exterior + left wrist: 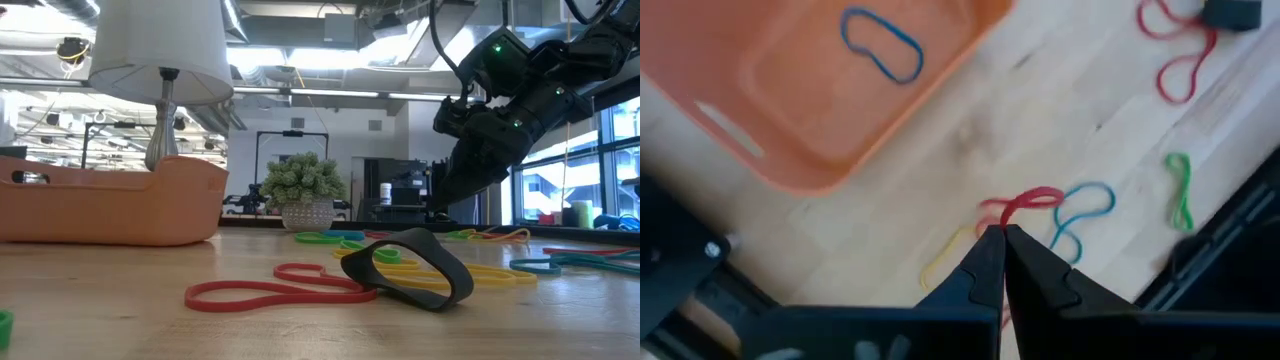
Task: Pick and place rubber bands into bin
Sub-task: Put the red rubber band into the orange bin
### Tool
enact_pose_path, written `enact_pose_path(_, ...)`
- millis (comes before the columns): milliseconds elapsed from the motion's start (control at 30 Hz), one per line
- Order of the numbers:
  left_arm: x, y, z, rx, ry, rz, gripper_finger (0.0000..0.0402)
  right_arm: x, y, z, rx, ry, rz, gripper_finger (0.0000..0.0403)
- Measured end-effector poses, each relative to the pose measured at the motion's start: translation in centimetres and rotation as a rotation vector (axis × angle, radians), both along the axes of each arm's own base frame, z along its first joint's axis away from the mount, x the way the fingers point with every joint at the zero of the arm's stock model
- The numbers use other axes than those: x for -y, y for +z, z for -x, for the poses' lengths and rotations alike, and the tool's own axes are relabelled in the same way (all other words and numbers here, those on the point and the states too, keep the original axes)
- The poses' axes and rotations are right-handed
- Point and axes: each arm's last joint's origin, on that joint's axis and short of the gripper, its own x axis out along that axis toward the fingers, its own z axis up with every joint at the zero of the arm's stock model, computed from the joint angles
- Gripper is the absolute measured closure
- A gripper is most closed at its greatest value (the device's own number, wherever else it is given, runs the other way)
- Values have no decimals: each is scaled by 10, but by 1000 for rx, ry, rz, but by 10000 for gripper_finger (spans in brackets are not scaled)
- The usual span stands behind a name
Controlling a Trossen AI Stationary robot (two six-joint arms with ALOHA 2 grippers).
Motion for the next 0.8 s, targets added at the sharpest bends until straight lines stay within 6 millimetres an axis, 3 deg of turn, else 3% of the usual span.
enact_pose_path(300,-33,10,-11,21,-28,-66,398,0,1,-1,9,0,1,395)
enact_pose_path(467,-56,14,-23,43,-71,-191,398,0,3,-2,35,0,4,395)
enact_pose_path(800,-99,14,-41,-31,-118,-308,398,0,3,-3,41,0,5,395)
